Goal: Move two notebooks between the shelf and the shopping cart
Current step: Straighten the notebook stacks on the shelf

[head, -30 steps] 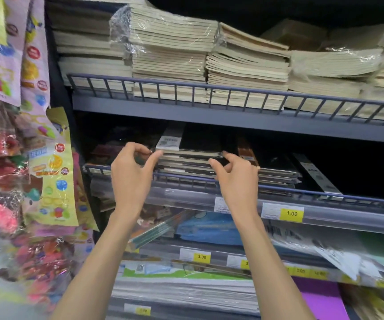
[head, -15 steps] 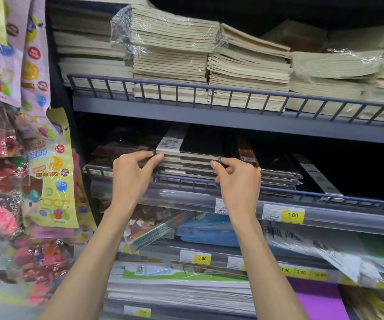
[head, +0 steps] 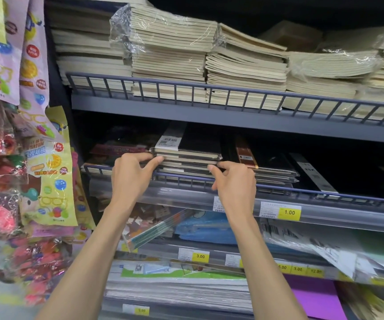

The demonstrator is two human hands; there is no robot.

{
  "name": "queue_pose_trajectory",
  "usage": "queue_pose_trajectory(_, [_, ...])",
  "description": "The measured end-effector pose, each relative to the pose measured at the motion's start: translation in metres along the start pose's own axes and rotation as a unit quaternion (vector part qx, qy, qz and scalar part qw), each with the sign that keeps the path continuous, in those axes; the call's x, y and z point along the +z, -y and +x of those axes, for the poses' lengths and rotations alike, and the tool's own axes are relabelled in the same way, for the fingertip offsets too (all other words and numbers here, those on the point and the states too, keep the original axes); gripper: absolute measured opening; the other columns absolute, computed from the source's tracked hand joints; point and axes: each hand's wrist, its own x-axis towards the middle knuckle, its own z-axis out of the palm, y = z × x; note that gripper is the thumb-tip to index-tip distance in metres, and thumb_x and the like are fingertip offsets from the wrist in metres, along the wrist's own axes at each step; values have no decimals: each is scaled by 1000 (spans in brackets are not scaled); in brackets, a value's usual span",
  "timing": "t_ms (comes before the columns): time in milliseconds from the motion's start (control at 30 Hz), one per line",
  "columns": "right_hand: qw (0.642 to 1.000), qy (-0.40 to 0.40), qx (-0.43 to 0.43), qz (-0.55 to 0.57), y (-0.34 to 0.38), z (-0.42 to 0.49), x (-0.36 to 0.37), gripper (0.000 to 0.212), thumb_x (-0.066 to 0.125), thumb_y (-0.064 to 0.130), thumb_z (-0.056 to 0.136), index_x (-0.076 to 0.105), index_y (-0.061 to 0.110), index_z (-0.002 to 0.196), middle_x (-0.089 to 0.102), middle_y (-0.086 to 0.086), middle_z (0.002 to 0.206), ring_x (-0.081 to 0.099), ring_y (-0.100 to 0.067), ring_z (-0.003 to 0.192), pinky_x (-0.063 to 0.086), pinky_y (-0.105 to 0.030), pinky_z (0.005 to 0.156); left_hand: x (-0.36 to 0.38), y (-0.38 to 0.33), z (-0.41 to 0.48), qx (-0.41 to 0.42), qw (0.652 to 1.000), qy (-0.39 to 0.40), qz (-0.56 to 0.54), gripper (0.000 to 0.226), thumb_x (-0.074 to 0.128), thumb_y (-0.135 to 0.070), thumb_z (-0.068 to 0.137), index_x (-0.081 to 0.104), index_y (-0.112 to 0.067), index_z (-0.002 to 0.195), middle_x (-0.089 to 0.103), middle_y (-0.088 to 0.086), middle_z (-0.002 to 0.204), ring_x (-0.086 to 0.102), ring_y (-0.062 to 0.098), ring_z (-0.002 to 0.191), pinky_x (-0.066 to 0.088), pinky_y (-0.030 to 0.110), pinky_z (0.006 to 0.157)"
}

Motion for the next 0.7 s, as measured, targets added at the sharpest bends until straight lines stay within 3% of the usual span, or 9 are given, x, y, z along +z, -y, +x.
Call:
queue_pose_trajectory(233, [997, -27, -61, -47, -4, 0, 0, 27, 64, 38, 96, 77, 16, 90, 65, 2, 54, 65, -14, 55, 57, -35, 63, 0, 1, 1, -5, 1000, 8, 24, 28, 70, -39, 91, 80, -16, 102, 77, 4, 88, 59, 13, 76, 37, 26, 67])
queue_pose_trajectory(433, [997, -8, -41, -64, -4, -1, -1, 34, 64, 43, 95, 74, 17, 115, 73, -2, 70, 71, -18, 73, 58, -35, 69, -1, -3, -6, -17, 1000, 14, 12, 35, 69, -41, 91, 77, -13, 111, 77, 5, 104, 68, 23, 101, 41, 27, 74])
queue_pose_trajectory(500, [997, -7, -32, -67, -5, -1, -2, 33, 64, 41, 96, 74, 16, 114, 72, -3, 69, 71, -19, 73, 58, -35, 69, 1, -4, -9, -22, 999, 11, 20, 37, 69, -42, 91, 76, -13, 114, 76, 6, 108, 68, 25, 106, 46, 30, 76])
queue_pose_trajectory(600, [999, 3, -28, -37, -6, 0, -5, 29, 64, 36, 96, 77, 10, 100, 68, -2, 58, 68, -19, 62, 58, -37, 66, 3, -2, -10, -30, 999, -1, 20, 38, 68, -42, 91, 75, -13, 115, 76, 7, 109, 68, 26, 108, 51, 35, 83])
queue_pose_trajectory(700, [998, -2, -42, -39, -7, 2, -5, 36, 61, 35, 98, 74, 10, 76, 63, -1, 51, 63, -18, 52, 57, -38, 60, 5, -1, -10, -20, 999, -17, 30, 39, 68, -45, 91, 76, -14, 113, 77, 7, 104, 71, 27, 100, 53, 37, 79])
